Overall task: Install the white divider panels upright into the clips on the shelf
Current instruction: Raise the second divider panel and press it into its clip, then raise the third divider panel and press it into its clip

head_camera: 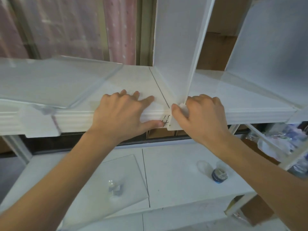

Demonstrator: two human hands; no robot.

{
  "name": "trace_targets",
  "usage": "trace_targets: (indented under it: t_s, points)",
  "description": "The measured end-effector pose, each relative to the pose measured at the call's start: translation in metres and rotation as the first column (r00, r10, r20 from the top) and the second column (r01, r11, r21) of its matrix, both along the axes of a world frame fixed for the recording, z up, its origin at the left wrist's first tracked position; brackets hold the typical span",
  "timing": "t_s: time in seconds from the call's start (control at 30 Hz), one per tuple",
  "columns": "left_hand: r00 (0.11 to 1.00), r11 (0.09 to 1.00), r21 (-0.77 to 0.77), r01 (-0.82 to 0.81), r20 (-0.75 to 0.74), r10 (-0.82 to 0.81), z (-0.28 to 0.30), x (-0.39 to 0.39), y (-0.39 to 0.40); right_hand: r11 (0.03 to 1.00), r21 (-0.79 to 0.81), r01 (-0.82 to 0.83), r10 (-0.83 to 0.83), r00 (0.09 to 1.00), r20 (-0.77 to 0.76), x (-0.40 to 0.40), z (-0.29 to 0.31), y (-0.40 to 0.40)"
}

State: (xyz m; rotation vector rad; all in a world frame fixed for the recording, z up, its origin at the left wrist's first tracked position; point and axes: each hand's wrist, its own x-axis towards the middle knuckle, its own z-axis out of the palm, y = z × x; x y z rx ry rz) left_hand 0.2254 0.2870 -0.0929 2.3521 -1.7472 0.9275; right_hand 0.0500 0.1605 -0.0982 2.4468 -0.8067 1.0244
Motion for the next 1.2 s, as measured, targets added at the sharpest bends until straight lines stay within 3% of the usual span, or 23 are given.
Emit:
trace_targets:
  t_s: [0.27,0.43,0.47,0.53,0.63,0.7,0.77,0.83,0.87,0.93,1.03,1.1,1.2]
  points:
    - [0.998,1.000,0.027,-0.014,-0.068,0.016,-0.002,-0.001,0.004,0.998,0.062,0.028,-0.027,0.999,-0.021,-0.005,-0.002,-0.001]
    - [0.908,0.982,0.179,0.056,-0.418,0.025,0.016,-0.007,0.035,0.974,0.102,0.202,-0.168,0.946,-0.276,-0.027,0.018,0.025]
    - [0.895,0.990,0.137,0.028,-0.445,0.036,0.021,-0.003,0.050,0.975,0.129,0.181,-0.142,0.954,-0.265,-0.033,0.018,0.033]
    - [0.863,0.992,0.004,-0.130,-0.492,0.115,0.032,0.019,0.084,0.978,0.208,-0.006,0.028,0.995,-0.100,-0.039,0.011,0.051]
    - [0.711,0.861,-0.150,-0.486,-0.641,0.290,0.051,0.095,0.133,0.867,0.298,-0.399,0.379,0.917,0.125,-0.014,0.001,0.086]
    - [0.552,0.729,-0.024,-0.684,-0.670,0.496,0.065,0.161,0.158,0.716,0.345,-0.607,0.557,0.795,0.240,0.018,0.010,0.110]
    - [0.392,0.604,0.173,-0.778,-0.618,0.682,0.073,0.208,0.175,0.608,0.448,-0.655,0.614,0.746,0.258,0.056,0.031,0.126]
    - [0.279,0.525,0.304,-0.795,-0.584,0.762,0.078,0.232,0.181,0.652,0.489,-0.580,0.604,0.787,0.128,0.098,0.048,0.126]
    - [0.242,0.539,0.335,-0.773,-0.631,0.738,0.080,0.237,0.181,0.678,0.513,-0.526,0.597,0.802,0.033,0.118,0.054,0.124]
    - [0.155,0.610,0.319,-0.725,-0.787,0.597,0.082,0.244,0.178,0.637,0.653,-0.409,0.611,0.785,-0.105,0.149,0.064,0.122]
    - [0.072,0.645,0.298,-0.704,-0.873,0.482,0.083,0.258,0.174,0.571,0.770,-0.284,0.625,0.758,-0.184,0.168,0.067,0.128]
    - [0.080,0.687,0.285,-0.669,-0.891,0.448,0.084,0.266,0.170,0.600,0.760,-0.250,0.570,0.801,-0.186,0.168,0.070,0.133]
    - [0.231,0.760,0.218,-0.612,-0.870,0.436,0.078,0.287,0.178,0.635,0.747,-0.196,0.479,0.859,-0.182,0.169,0.062,0.153]
